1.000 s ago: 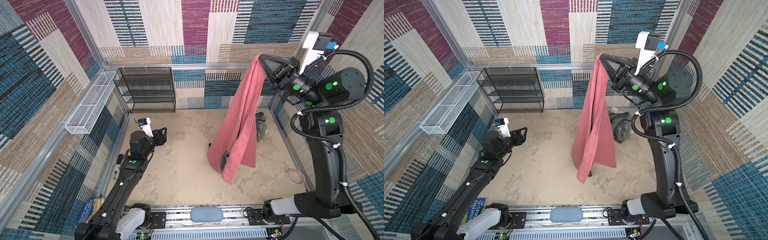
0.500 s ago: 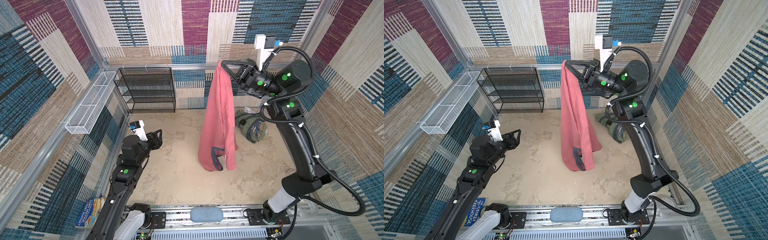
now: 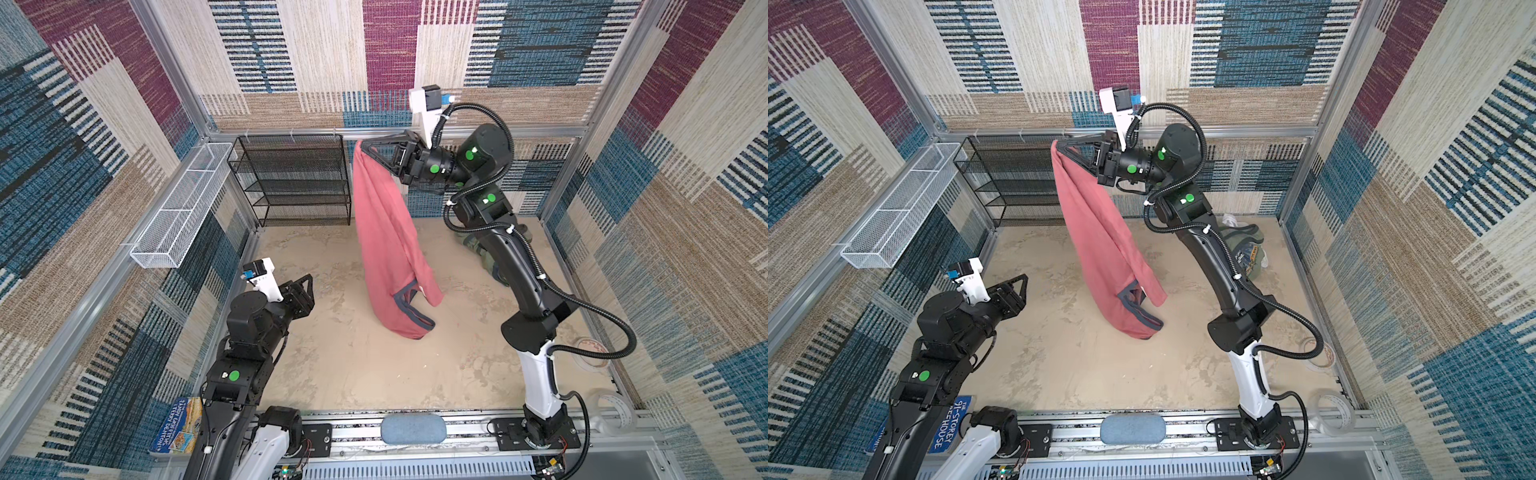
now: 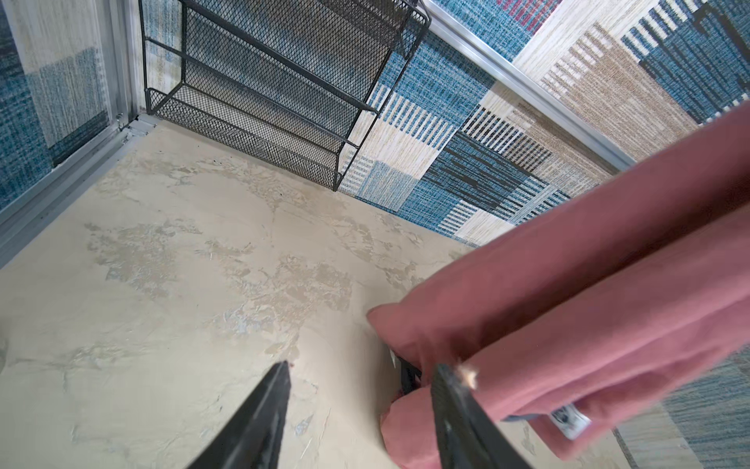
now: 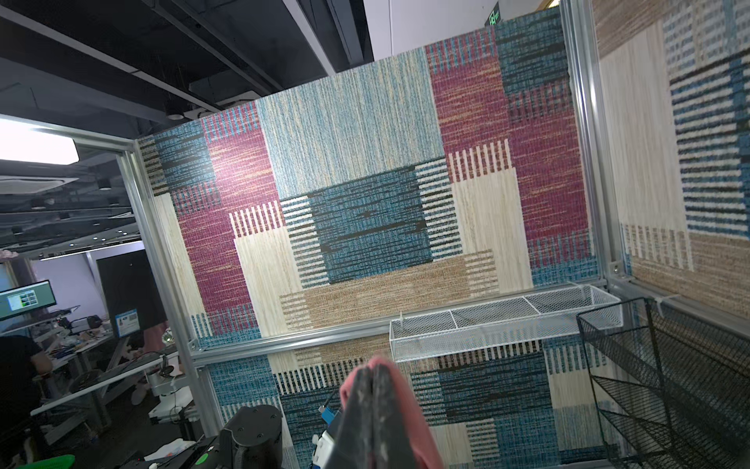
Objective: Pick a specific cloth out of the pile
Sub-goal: 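Swing the hanging pink tank top toward the left gripper with the right gripper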
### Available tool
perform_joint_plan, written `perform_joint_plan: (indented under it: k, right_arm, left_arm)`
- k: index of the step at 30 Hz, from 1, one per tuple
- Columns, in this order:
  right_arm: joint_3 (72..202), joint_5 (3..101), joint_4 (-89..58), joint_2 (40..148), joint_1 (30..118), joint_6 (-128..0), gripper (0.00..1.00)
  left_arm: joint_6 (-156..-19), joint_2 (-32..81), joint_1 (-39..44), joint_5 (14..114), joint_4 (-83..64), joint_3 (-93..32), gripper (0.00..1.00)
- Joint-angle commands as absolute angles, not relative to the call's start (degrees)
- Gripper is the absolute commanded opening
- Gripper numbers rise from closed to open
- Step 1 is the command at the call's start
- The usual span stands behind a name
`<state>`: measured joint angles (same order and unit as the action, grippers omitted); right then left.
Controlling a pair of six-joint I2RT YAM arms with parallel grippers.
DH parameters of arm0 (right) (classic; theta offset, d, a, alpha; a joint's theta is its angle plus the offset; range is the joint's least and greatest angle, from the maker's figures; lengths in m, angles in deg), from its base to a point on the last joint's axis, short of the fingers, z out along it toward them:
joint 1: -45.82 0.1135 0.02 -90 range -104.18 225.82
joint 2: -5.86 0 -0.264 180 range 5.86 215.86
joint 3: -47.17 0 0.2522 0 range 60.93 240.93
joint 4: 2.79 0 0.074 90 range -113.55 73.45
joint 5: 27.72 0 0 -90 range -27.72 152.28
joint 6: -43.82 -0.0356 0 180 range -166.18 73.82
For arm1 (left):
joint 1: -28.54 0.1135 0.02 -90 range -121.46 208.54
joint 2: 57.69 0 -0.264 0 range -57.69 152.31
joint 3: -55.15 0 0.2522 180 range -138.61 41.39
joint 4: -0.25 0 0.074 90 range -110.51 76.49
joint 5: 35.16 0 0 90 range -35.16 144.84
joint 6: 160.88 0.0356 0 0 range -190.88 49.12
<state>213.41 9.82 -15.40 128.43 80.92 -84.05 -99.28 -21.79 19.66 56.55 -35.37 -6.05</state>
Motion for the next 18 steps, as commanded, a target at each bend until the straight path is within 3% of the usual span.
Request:
perform_joint_plan:
  k: [1, 10, 18]
  right_arm:
    - [213.30, 8.90, -12.24, 131.56, 82.74, -86.65, 0.00]
    - [211.13, 12.95, -20.76, 140.02, 87.04, -78.52, 0.00]
    - [187.64, 23.03, -17.58, 135.95, 89.19, -70.98, 0.00]
  left_arm:
    - [-100.57, -23.00, 19.67, 56.24, -37.85, -5.79, 0.59]
    - [-99.67, -25.38, 19.67, 55.98, -41.87, -6.05, 0.59]
    - [-98.55, -25.26, 19.62, 55.80, -43.70, -6.86, 0.59]
